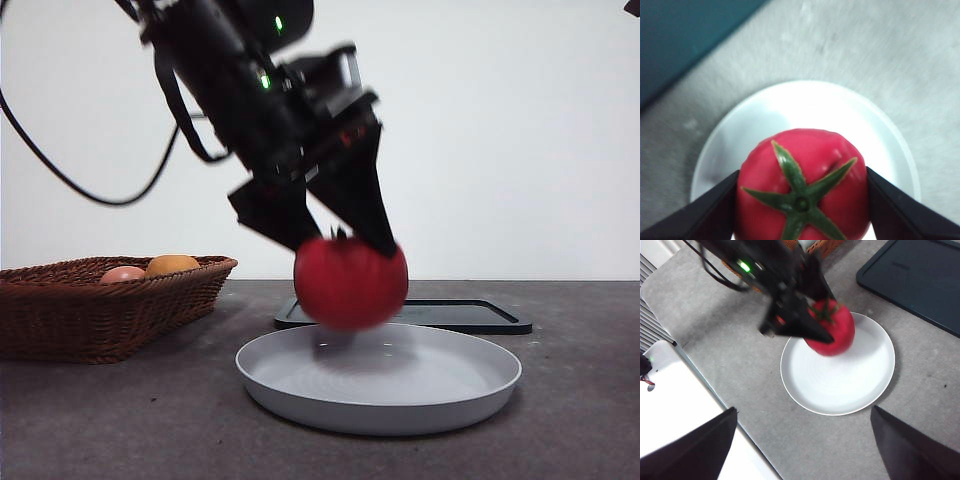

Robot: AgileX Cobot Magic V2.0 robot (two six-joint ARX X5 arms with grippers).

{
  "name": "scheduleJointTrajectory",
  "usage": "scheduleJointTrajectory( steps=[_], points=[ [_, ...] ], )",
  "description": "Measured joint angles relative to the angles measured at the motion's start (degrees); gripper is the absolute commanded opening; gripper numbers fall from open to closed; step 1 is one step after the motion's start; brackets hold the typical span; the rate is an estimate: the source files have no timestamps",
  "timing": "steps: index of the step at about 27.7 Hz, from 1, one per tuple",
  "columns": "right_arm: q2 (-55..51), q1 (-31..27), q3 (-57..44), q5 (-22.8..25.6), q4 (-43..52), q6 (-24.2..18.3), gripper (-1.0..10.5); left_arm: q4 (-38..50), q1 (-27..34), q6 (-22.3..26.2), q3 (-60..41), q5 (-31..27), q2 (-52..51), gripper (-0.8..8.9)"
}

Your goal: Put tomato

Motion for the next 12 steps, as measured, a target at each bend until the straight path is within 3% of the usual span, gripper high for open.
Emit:
scheduleJointTrajectory(
  steps=[9, 12],
  points=[
    [0.0, 0.0, 0.0, 0.0, 0.0, 0.0, 4.2, 2.4, -0.3, 0.0, 0.0, -0.7, 4.0, 2.67],
    [0.0, 0.0, 0.0, 0.0, 0.0, 0.0, 4.2, 2.3, -0.8, 0.0, 0.0, -0.7, 4.0, 4.93]
  ],
)
